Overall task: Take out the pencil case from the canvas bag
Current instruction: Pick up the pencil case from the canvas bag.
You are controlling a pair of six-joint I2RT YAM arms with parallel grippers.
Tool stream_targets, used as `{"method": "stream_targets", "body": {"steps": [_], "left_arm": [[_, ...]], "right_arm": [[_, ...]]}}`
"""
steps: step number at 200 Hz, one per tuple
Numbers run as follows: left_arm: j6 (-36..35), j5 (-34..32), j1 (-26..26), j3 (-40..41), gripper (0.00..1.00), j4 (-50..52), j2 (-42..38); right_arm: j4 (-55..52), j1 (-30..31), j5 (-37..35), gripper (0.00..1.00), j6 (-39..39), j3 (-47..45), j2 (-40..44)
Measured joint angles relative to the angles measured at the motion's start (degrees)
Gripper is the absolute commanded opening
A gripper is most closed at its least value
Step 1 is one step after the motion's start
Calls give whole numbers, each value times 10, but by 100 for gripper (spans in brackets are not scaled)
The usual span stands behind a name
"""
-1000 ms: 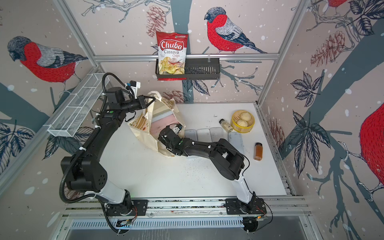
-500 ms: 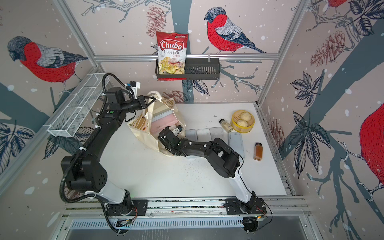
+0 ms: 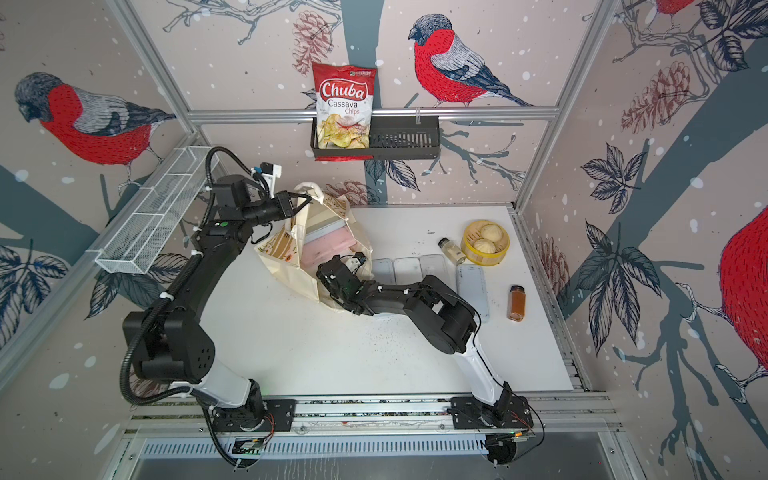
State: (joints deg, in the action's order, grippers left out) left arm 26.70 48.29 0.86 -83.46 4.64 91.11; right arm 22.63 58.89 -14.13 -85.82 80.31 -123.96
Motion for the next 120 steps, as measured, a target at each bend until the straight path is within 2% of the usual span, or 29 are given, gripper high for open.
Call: {"method": "stream_targets", "body": {"steps": [48,120], "left_arm": [[0,2,0,0,0,0,2],[0,11,0,0,0,0,6]], "right_arm": [[47,-3,-9,53,-11,-17,5],[-4,-12,-5,58,-56,-1,-8]]}}
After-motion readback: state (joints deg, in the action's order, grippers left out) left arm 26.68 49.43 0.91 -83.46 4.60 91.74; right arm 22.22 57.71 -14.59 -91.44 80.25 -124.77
